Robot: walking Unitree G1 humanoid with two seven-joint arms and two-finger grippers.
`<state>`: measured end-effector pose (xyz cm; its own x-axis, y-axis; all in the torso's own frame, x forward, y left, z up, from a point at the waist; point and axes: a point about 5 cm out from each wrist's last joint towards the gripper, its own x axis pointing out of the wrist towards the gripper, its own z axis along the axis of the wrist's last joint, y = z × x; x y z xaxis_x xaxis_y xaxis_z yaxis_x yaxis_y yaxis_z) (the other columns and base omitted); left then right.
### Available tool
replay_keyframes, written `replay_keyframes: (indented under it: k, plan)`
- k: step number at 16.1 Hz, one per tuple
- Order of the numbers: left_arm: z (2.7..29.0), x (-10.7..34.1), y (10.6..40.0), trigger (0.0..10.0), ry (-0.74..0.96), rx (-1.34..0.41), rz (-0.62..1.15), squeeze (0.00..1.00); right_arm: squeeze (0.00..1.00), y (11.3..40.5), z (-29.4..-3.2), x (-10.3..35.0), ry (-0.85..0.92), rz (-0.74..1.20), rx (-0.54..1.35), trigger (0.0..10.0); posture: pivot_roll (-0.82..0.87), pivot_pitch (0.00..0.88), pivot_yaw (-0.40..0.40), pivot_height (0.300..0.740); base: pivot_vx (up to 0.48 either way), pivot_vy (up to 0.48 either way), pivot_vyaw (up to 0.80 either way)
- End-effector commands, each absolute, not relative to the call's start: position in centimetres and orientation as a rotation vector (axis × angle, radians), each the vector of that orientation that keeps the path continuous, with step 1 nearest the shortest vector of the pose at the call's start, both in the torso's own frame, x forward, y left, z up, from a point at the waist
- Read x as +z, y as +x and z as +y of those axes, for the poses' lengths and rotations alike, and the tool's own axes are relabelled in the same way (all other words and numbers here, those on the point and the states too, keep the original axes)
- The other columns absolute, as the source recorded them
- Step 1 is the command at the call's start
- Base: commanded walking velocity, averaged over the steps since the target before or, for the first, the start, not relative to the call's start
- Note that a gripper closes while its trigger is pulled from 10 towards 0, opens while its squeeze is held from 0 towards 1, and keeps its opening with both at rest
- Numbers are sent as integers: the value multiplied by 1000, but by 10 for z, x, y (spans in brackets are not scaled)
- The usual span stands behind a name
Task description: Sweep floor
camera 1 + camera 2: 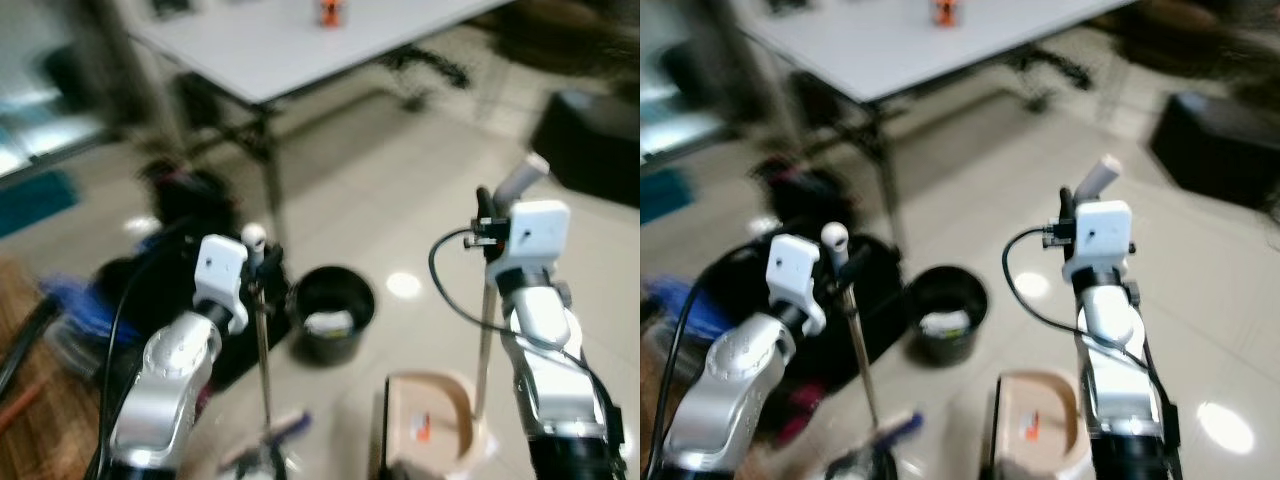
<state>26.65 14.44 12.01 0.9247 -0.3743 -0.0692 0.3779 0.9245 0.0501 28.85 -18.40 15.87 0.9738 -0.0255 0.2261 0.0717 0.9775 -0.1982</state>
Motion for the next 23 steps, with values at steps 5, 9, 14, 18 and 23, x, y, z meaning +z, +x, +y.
replay_keyframes:
  k: [5, 9, 14, 18, 23]
  plan:
    - [143, 126, 268, 10000, 74, -403, 46, 0, 0, 281, -192, 156, -151, -179, -119, 10000, -61, 44, 44, 740, 0, 0, -320]
    - [141, 128, 272, 10000, 52, -411, 48, 0, 0, 275, -201, 156, -182, -151, -175, 10000, -72, 34, 49, 740, 0, 0, -800]
    - [139, 127, 275, 10000, 53, -399, 40, 0, 0, 269, -204, 162, -172, -159, -210, 10000, -86, 21, 54, 740, 0, 0, -800]
    - [140, 133, 278, 10000, 55, -380, -4, 0, 0, 268, -204, 173, -216, -208, -208, 10000, -86, 21, 49, 740, 0, 0, -800]
    - [134, 148, 278, 10000, 33, -383, -101, 0, 0, 268, -207, 181, -205, -220, -257, 10000, -85, 37, 38, 740, 181, 0, -800]
